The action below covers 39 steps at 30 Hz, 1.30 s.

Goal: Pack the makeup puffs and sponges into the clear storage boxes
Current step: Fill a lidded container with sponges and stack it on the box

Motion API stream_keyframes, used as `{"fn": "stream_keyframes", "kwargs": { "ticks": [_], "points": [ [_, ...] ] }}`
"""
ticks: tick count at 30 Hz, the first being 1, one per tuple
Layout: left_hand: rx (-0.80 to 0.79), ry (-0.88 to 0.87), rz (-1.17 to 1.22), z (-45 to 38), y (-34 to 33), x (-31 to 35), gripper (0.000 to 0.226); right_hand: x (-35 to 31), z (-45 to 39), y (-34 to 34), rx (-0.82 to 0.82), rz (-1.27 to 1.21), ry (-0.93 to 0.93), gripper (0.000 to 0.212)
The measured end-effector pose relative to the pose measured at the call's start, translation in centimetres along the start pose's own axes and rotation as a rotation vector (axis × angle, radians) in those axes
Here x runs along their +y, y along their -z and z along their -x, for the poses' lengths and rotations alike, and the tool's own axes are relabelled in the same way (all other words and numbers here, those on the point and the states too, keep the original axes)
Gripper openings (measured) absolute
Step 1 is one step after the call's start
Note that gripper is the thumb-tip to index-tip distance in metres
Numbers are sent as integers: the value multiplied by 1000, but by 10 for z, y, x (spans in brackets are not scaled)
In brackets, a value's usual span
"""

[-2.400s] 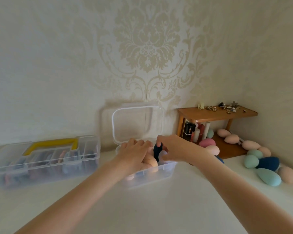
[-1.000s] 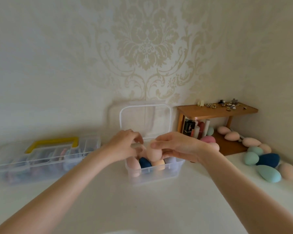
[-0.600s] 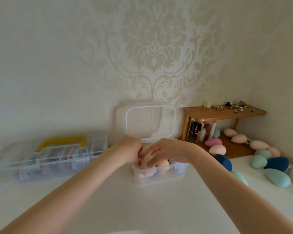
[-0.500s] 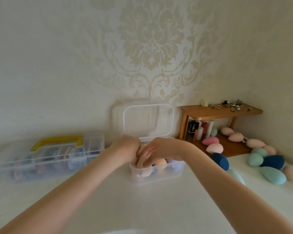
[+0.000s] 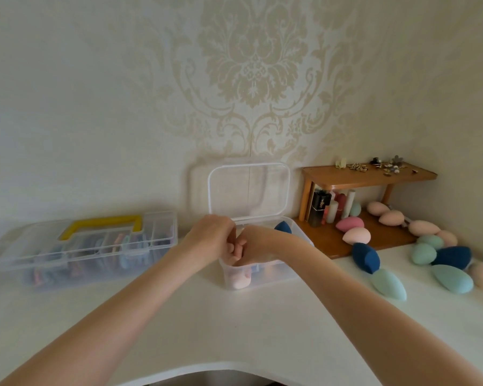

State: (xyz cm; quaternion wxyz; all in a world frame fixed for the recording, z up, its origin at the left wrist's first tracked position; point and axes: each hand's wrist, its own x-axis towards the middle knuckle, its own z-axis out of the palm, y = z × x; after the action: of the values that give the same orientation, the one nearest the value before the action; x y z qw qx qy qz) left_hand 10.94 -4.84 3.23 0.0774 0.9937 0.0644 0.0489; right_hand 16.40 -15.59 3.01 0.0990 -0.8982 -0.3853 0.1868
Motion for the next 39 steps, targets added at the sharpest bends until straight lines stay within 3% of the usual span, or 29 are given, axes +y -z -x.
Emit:
{"fn": "stream_keyframes", "kwargs": {
  "ticks": [3,5,8,11,13,15,17,23,25,28,31,33,36,39],
  "points": [
    [-1,-21,52,0,0,-2,20,3,15,15,-43,-70,21,7],
    [-7,-24,101,0,-1,-4,18,11,28,27,-5,-209,-3,11],
    [35,15,106,-3,-2,1,15,44,52,46,240,-287,-48,9],
    [168,12,54,-5,-1,17,17,88,71,57,526,0,-328,14],
    [161,-50,86,-6,-2,30,16,115,79,48,514,147,-564,24],
    [94,-81,92,-6,-4,40,17,136,84,28,389,167,-644,31],
    [54,-84,85,-4,-6,45,18,149,86,13,381,118,-590,37],
    [-117,-118,255,-3,3,35,14,121,85,41,660,-127,-287,27],
    [-224,-134,273,-5,6,34,17,99,82,51,630,-397,-169,22],
    [-316,-150,234,-10,6,36,20,68,82,52,401,-1026,-2,10],
    [-285,-150,178,-15,0,38,9,62,74,40,198,-1256,87,13],
    [-219,-114,112,-15,-5,40,20,60,67,33,153,-1238,46,16],
    [-155,-94,123,-17,-13,37,34,60,50,28,158,-994,-68,22],
    [-95,-72,148,-20,-16,31,15,52,40,31,77,-715,-155,31]
  ]
}}
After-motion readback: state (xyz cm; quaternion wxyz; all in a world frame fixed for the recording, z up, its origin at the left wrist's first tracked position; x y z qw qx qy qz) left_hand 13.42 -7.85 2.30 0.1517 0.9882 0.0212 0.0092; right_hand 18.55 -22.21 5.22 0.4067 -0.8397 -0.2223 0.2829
